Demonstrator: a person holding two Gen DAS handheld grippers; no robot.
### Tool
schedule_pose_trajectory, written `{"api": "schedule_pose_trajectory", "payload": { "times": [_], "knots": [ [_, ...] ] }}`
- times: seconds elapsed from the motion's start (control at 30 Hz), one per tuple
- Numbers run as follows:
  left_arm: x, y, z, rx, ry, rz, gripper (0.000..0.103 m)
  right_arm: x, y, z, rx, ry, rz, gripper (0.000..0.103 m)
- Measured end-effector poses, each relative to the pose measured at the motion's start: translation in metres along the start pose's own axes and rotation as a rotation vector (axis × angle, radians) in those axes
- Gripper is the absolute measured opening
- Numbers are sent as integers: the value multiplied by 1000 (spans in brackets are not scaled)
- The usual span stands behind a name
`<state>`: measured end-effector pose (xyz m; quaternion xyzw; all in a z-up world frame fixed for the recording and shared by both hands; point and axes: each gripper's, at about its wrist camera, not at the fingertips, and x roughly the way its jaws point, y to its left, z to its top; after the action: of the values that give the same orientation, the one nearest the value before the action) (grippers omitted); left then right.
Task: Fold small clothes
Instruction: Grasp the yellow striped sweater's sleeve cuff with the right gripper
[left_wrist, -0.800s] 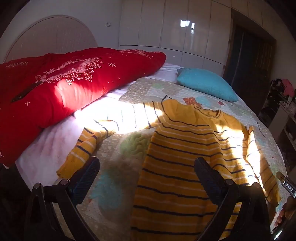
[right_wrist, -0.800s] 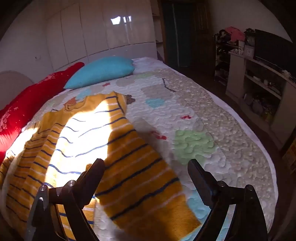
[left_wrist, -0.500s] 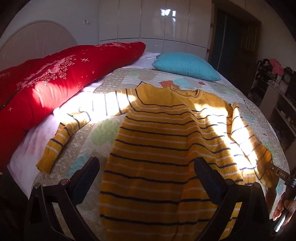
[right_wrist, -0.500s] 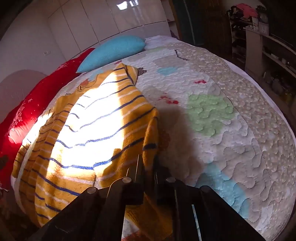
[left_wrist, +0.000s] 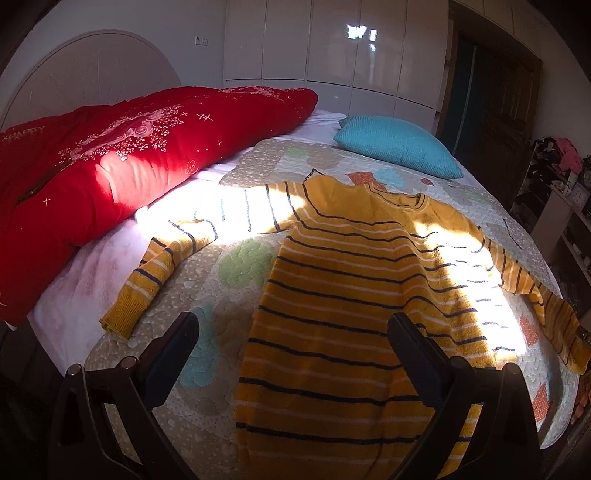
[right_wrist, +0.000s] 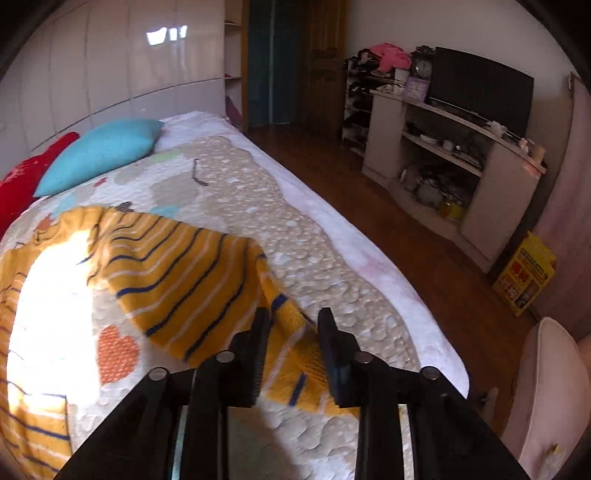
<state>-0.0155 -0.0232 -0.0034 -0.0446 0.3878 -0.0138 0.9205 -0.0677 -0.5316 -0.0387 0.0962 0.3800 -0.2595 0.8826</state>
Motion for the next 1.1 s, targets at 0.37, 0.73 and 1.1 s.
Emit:
{"api": "schedule_pose_trajectory", "payload": {
  "times": [0.37, 0.73, 1.1],
  "knots": [
    [-14, -4, -14, 27, -20, 19, 102, -29, 132, -94, -180, 152, 488, 47],
    [-14, -6, -29, 17, -17, 22, 102, -33, 124, -118, -143, 190, 491, 28],
    [-3, -38, -42, 89, 42, -31, 102, -33, 85, -104, -17, 127, 443, 54]
  ]
}}
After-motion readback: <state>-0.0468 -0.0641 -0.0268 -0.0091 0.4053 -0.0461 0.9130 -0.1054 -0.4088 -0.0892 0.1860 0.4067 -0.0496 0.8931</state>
